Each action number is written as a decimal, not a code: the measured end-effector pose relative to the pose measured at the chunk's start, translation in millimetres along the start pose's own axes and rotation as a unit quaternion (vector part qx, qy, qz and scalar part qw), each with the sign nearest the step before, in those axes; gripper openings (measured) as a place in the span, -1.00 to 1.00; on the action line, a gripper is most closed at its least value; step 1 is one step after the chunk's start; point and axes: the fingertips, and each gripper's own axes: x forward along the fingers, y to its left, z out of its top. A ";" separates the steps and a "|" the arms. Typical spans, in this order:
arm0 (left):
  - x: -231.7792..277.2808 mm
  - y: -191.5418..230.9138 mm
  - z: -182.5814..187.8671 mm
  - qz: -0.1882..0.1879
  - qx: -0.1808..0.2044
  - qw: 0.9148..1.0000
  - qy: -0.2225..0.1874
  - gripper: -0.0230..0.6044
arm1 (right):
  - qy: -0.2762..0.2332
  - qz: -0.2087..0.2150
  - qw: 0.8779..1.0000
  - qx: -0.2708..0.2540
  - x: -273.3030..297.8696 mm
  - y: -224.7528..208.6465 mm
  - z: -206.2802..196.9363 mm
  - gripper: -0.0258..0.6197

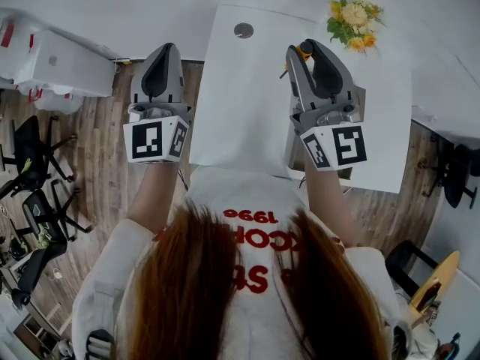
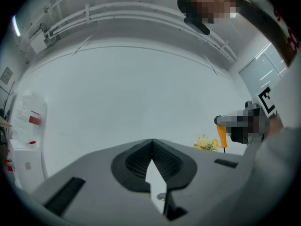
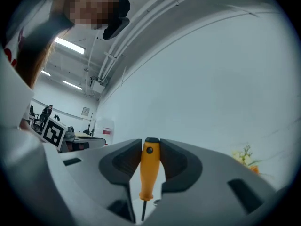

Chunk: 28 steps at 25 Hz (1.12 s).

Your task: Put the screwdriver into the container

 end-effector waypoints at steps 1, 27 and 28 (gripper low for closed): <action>2.7 -5.6 -0.3 -0.007 -0.001 1.000 0.000 -0.91 | 0.001 -0.007 1.000 -0.005 -5.1 -3.4 1.2 -0.55; 55.0 -211.1 -33.8 -0.250 -0.086 0.964 0.013 -0.91 | 0.159 -0.186 0.969 -0.015 -167.1 -83.3 -52.5 -0.55; 51.9 -211.8 -38.0 -0.254 -0.089 0.963 0.017 -0.91 | 0.181 -0.182 0.966 -0.009 -169.7 -80.0 -67.3 -0.55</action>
